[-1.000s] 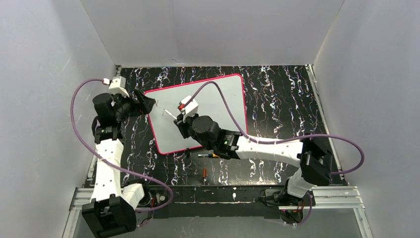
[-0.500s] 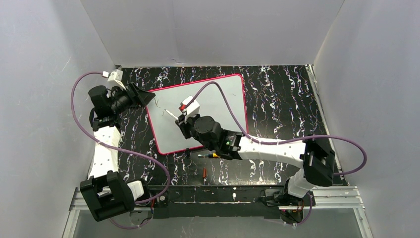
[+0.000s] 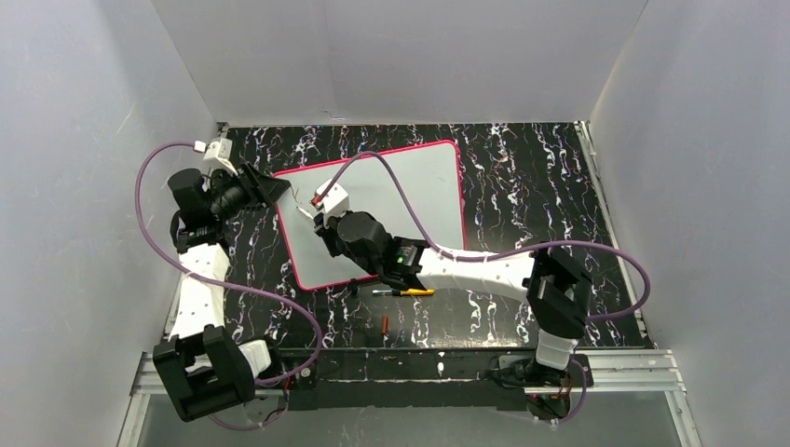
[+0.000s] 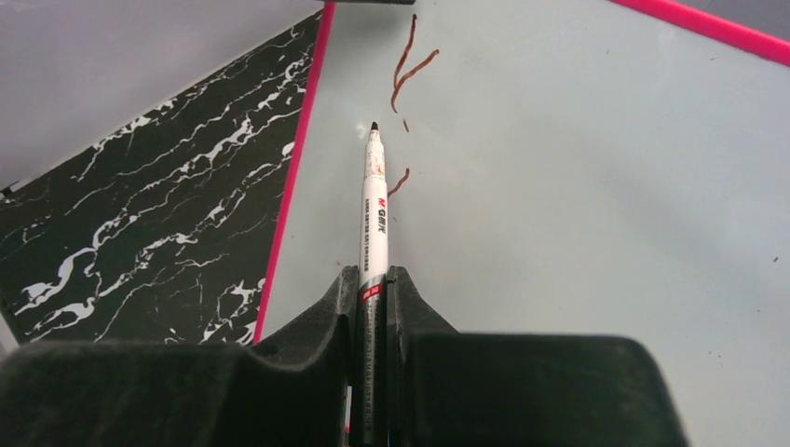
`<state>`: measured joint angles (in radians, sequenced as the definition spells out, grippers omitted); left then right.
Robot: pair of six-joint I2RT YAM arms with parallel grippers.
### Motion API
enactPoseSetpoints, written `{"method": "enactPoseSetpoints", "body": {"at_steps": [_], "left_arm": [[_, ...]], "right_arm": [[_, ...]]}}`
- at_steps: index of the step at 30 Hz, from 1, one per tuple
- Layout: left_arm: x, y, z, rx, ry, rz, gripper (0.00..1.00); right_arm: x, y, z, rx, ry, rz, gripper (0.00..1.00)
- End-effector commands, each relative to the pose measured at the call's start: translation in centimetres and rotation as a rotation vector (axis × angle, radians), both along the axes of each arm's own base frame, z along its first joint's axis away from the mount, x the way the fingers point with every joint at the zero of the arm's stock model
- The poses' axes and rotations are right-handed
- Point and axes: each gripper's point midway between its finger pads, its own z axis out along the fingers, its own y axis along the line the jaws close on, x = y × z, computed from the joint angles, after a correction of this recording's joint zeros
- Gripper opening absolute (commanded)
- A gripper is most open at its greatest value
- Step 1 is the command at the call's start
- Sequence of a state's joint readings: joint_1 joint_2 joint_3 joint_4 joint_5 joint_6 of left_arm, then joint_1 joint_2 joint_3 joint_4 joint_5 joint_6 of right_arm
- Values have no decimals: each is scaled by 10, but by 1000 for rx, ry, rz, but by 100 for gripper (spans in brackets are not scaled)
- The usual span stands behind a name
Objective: Write a sentence on the whiteboard
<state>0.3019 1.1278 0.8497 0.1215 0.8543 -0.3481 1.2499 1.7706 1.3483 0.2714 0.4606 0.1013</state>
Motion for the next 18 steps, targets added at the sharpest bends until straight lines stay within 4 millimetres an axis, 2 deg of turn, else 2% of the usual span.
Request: {"method": "enactPoseSetpoints", "body": {"at_steps": [1,6,18], "left_arm": [[-14,-11,10,-5,-37,-55,43],[-15,-11,9,-3,-38,-57,40],[-15,-11,9,0,-40,-60,39]], "right_arm": [[12,5,28,50,-33,-24,1],[19,5,28,55,-36,-40,1],[24,14,24,48,-36,-21,1]]}}
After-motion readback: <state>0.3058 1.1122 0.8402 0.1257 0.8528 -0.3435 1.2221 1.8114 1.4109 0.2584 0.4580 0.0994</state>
